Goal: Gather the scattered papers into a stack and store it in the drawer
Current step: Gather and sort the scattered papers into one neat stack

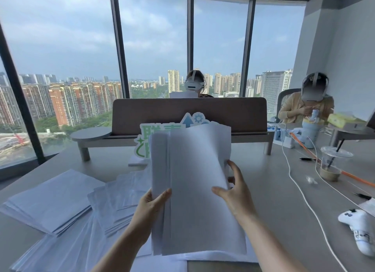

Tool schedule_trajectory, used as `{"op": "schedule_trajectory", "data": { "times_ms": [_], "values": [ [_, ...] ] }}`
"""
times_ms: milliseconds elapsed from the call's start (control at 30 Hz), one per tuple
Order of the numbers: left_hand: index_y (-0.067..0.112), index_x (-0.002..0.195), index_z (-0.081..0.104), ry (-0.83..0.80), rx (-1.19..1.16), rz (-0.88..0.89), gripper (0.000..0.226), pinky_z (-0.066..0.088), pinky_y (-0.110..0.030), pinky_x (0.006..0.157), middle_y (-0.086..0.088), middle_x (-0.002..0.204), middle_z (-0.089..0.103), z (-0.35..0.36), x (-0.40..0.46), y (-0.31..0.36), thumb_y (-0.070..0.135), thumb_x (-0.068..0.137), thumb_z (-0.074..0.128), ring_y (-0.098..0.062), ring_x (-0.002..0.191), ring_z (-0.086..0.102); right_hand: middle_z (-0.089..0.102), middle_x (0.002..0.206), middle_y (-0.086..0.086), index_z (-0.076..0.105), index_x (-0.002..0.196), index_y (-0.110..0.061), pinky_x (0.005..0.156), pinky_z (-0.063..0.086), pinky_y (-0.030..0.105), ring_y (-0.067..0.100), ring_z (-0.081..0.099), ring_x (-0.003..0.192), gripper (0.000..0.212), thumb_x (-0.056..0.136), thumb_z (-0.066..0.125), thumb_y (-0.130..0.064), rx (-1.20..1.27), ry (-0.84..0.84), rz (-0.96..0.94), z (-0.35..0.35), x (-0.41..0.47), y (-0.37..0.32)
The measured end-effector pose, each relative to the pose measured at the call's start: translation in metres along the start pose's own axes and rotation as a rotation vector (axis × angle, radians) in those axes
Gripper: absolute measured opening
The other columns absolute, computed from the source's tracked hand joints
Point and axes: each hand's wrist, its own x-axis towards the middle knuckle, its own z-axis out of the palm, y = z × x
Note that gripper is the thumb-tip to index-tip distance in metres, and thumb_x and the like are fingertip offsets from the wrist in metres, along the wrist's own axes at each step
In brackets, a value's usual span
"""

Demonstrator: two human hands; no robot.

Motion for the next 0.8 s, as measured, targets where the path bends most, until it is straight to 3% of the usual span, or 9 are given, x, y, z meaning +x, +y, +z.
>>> {"op": "schedule_trajectory", "data": {
  "times_ms": [167, 233, 333, 400, 500, 567, 667, 733, 800],
  "values": [
    [0.004, 0.094, 0.073, 0.01, 0.033, 0.086, 0.035, 0.058, -0.035, 0.079, -0.011, 0.09, 0.076, -0.002, 0.005, 0.001, 0.014, 0.061, 0.081, -0.027, 0.086, 0.071, 0.059, 0.108, -0.002, 0.029, 0.133, -0.063, 0.077, 0.055, 0.03, 0.018, 0.065, 0.09, 0.091, 0.075, 0.079, -0.013, 0.039, 0.033, -0.116, 0.005, -0.002, -0.003],
    [0.005, 0.087, 0.073, 0.047, 0.019, 0.121, 0.028, 0.058, -0.026, 0.066, -0.007, 0.082, 0.076, -0.002, 0.006, 0.003, 0.013, 0.061, 0.08, -0.019, 0.077, 0.07, 0.06, 0.103, -0.001, 0.025, 0.14, -0.056, 0.069, 0.051, 0.016, 0.008, 0.065, 0.079, 0.095, 0.076, 0.08, -0.012, 0.078, 0.061, -0.147, 0.005, -0.002, -0.004],
    [0.004, 0.084, 0.072, 0.076, 0.016, 0.132, 0.011, 0.055, -0.021, 0.057, -0.003, 0.074, 0.075, -0.002, 0.005, 0.005, 0.003, 0.074, 0.078, -0.013, 0.068, 0.069, 0.062, 0.102, -0.002, 0.023, 0.15, -0.038, 0.071, 0.047, 0.012, 0.0, 0.063, 0.077, 0.093, 0.08, 0.08, -0.018, 0.181, 0.087, -0.123, 0.004, -0.003, 0.0],
    [0.004, 0.084, 0.073, 0.081, 0.02, 0.117, 0.008, 0.054, -0.021, 0.055, -0.005, 0.074, 0.076, -0.004, 0.002, 0.002, 0.002, 0.077, 0.075, -0.013, 0.066, 0.07, 0.07, 0.108, -0.008, 0.044, 0.141, -0.031, 0.08, 0.049, 0.018, 0.003, 0.067, 0.092, 0.071, 0.079, 0.079, -0.025, 0.23, 0.099, -0.114, 0.002, -0.004, 0.005],
    [0.0, 0.085, 0.073, 0.078, -0.011, 0.062, 0.009, 0.055, -0.022, 0.053, -0.011, 0.078, 0.076, -0.006, -0.002, -0.006, 0.001, 0.076, 0.074, -0.015, 0.066, 0.071, 0.074, 0.079, -0.007, 0.073, 0.086, -0.026, 0.064, 0.047, 0.025, 0.013, 0.065, 0.076, 0.009, 0.084, 0.076, -0.018, 0.204, 0.123, -0.05, -0.002, -0.007, 0.014],
    [-0.001, 0.086, 0.074, 0.066, -0.011, 0.036, 0.01, 0.056, -0.025, 0.055, -0.013, 0.079, 0.076, -0.006, -0.004, -0.012, -0.001, 0.076, 0.074, -0.018, 0.067, 0.072, 0.072, 0.071, -0.01, 0.075, 0.08, -0.019, 0.063, 0.048, 0.024, 0.009, 0.063, 0.068, 0.011, 0.087, 0.072, -0.011, 0.233, 0.047, 0.02, 0.0, -0.011, 0.02],
    [0.004, 0.08, 0.076, 0.08, 0.046, 0.046, 0.005, 0.058, -0.031, 0.062, -0.013, 0.079, 0.075, -0.005, -0.004, -0.018, 0.0, 0.077, 0.074, -0.021, 0.07, 0.071, 0.078, 0.083, -0.008, 0.075, 0.094, -0.017, 0.07, 0.054, 0.024, 0.01, 0.072, 0.078, 0.013, 0.09, 0.066, -0.008, 0.217, -0.072, 0.096, 0.008, -0.017, 0.021],
    [0.002, 0.079, 0.075, 0.102, 0.091, 0.062, 0.003, 0.056, -0.036, 0.067, -0.012, 0.077, 0.074, -0.005, 0.0, -0.02, 0.003, 0.08, 0.073, -0.025, 0.073, 0.069, 0.078, 0.089, -0.007, 0.074, 0.097, -0.02, 0.077, 0.055, 0.029, 0.012, 0.073, 0.084, 0.014, 0.091, 0.065, -0.01, 0.157, -0.072, 0.084, 0.013, -0.017, 0.02],
    [-0.001, 0.08, 0.074, 0.124, 0.117, 0.081, 0.006, 0.054, -0.034, 0.063, -0.009, 0.071, 0.072, -0.007, 0.003, -0.02, 0.004, 0.081, 0.071, -0.023, 0.071, 0.066, 0.076, 0.082, -0.006, 0.073, 0.091, -0.018, 0.071, 0.051, 0.031, 0.013, 0.069, 0.074, 0.009, 0.091, 0.065, -0.022, 0.091, -0.044, 0.057, 0.015, -0.017, 0.017]
  ]
}}
